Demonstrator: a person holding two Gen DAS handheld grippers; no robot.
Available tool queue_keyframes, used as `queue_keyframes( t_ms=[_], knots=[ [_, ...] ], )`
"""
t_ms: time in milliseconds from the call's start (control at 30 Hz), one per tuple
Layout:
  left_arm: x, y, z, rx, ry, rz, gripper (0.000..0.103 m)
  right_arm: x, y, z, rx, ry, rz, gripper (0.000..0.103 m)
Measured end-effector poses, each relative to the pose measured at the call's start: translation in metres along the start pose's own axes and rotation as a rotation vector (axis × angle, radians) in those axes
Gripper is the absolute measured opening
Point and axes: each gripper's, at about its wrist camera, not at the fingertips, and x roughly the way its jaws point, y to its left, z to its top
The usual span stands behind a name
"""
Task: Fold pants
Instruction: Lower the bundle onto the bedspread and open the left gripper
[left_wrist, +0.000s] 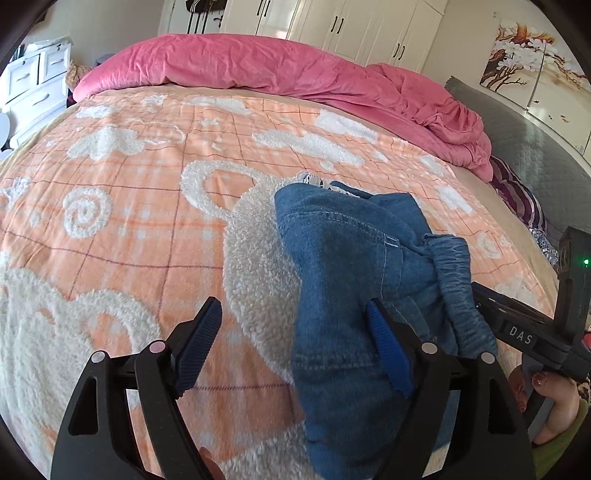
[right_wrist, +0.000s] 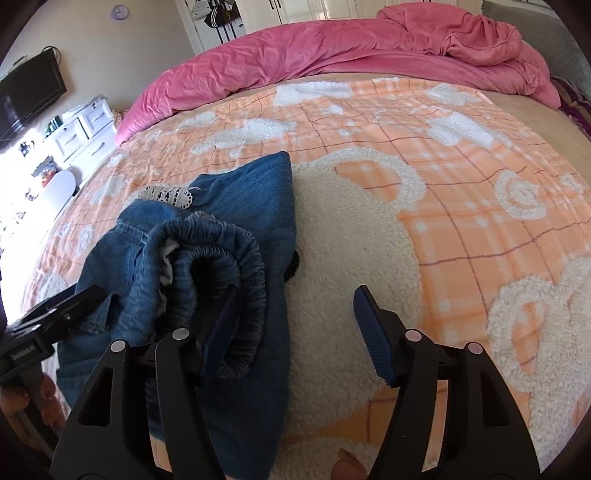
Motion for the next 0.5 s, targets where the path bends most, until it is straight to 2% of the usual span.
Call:
queue_keyframes(
  t_ms=[167,233,333,367,400,500],
  knots=[
    [-0.015,0.0,-0.007,0.001,-0.01,0.004,0.084,-0.014,-0.003,-0.01,0.015,-0.017,-0.003,0.058],
    [-0.023,0.0,-0.011,-0.002,-0.013,0.002,0.085,-0.021,-0.003,-0.015,0.018,-0.023,-0.006,0.064],
    [-0.035,0.001,-0.019,-0.003,-0.019,0.002,0.087,-0.036,-0.004,-0.025,0.02,-0.049,-0.005,0.066],
    [-0.04,0.002,-0.023,-0.005,-0.021,0.002,0.088,-0.041,-0.003,-0.028,0.018,-0.052,-0.001,0.073],
    [-0.044,0.001,-0.026,-0.004,-0.022,0.003,0.089,-0.046,-0.003,-0.032,0.018,-0.055,0.01,0.075],
    [-0.055,-0.001,-0.036,0.005,-0.026,0.006,0.092,-0.059,0.004,-0.044,-0.001,-0.061,0.025,0.077]
  ],
)
